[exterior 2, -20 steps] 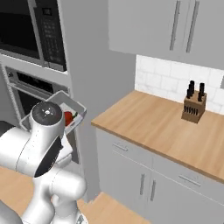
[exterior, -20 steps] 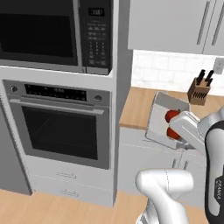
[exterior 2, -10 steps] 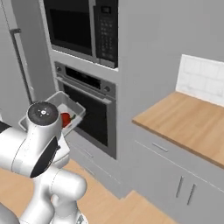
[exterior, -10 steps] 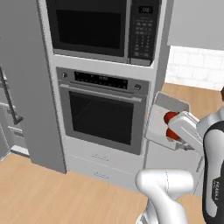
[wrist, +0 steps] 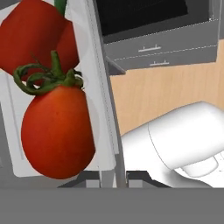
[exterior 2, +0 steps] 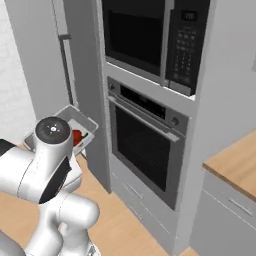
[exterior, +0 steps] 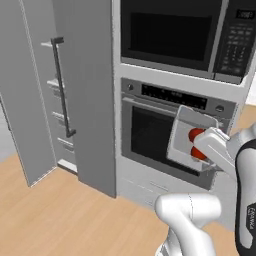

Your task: Take the meat container that has the chicken drumstick and place it on the second highest rack of the freezer. Then take the vegetable container that has the bell pepper and tomato and place it on the highest rack of the freezer.

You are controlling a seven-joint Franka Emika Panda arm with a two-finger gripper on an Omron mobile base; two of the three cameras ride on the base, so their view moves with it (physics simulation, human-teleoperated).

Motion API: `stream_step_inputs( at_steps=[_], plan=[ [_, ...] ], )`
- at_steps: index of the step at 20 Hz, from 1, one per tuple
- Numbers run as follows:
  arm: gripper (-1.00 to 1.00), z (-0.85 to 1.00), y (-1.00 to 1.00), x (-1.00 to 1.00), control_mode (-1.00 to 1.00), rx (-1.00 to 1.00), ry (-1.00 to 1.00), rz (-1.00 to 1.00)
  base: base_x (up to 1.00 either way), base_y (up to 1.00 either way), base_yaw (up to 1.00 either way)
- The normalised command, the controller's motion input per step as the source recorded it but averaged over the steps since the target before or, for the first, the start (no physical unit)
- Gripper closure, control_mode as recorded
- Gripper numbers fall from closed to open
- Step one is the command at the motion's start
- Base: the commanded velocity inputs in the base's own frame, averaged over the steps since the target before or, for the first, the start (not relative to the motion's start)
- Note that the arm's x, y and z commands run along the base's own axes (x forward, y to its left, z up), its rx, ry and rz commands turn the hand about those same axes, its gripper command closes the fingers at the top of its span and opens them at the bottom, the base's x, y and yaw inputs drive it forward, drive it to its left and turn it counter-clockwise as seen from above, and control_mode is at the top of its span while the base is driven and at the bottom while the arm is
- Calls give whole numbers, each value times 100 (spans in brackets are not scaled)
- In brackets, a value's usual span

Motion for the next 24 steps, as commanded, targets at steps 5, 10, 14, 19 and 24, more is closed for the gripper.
stream_step_inputs(
  at_steps=[5,10,14,19,24],
  plan=[
    [100,0,0,0,100,0,0,0,100,83,20],
    [100,0,0,0,100,0,0,0,100,95,3],
    [100,0,0,0,100,0,0,0,100,97,-7],
    [100,0,0,0,100,0,0,0,100,88,-23],
    [100,0,0,0,100,0,0,0,98,82,-32]
  ],
)
